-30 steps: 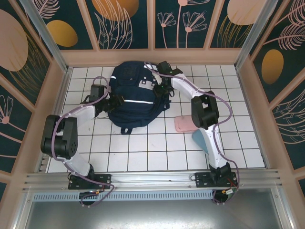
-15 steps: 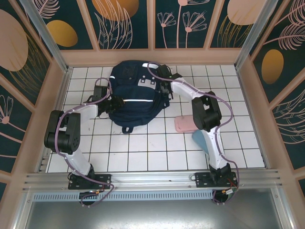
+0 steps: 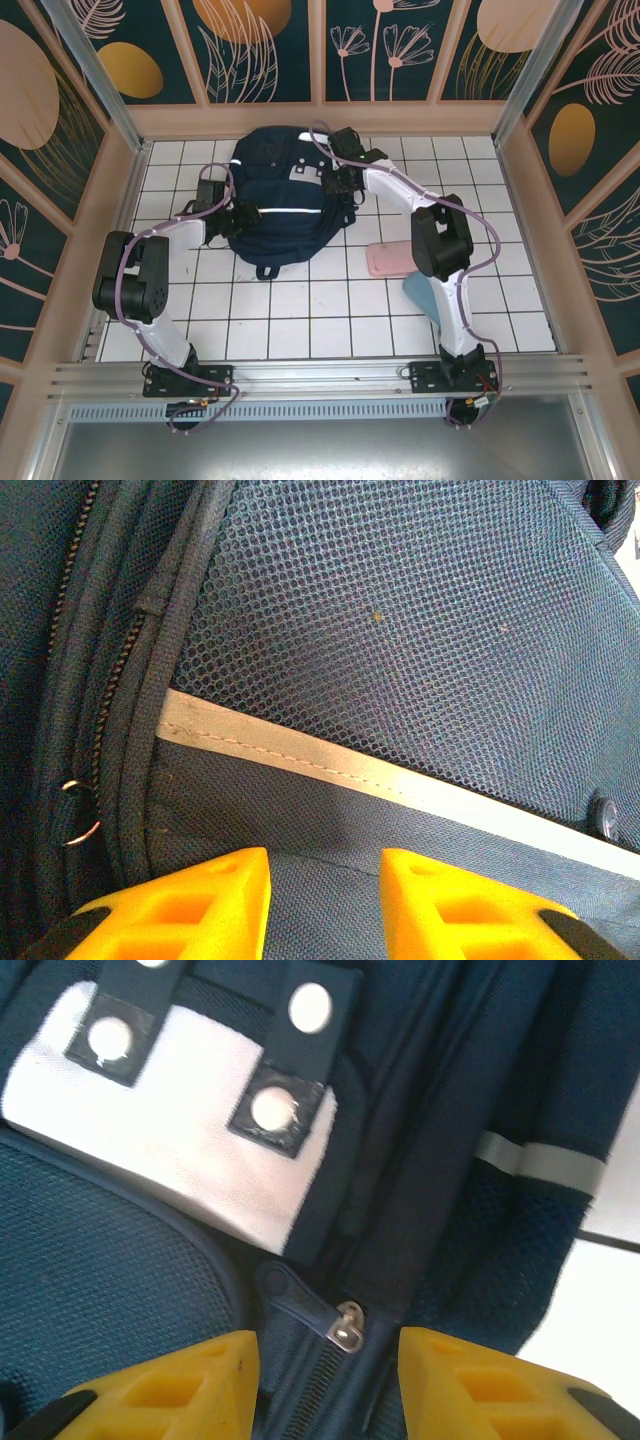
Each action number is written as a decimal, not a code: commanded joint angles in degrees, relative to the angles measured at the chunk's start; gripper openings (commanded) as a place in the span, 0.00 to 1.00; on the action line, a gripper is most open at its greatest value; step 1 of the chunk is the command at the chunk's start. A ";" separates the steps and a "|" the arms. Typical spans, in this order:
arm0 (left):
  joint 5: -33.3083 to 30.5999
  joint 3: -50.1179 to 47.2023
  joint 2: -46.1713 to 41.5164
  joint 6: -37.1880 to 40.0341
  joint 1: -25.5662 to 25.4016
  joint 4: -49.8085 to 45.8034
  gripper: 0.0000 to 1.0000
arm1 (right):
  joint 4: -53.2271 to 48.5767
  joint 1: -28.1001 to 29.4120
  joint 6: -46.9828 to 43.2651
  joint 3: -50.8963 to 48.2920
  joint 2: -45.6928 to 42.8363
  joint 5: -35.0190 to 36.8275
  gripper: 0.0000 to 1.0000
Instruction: Pack the student bag
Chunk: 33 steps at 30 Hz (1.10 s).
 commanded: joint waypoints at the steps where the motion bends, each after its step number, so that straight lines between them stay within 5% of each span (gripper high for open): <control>1: -2.55 -2.62 3.23 -0.07 0.14 -3.64 0.36 | -3.13 -0.84 0.61 6.36 3.54 -2.63 0.41; 7: -3.37 -3.64 3.43 -0.65 0.14 -3.70 0.36 | -10.49 -0.08 10.16 15.46 9.45 -1.68 0.48; 13: -5.29 -5.17 5.25 -1.51 0.14 -3.19 0.30 | -11.46 1.09 18.30 14.01 10.42 -1.68 0.59; 25: -8.67 -7.78 7.85 -3.31 0.17 -3.65 0.15 | -4.03 -3.01 25.76 0.11 3.45 -3.86 0.46; 33: -9.53 -6.06 8.00 -3.00 0.14 -4.35 0.14 | -3.76 -3.43 15.97 -3.75 -0.63 -0.48 0.41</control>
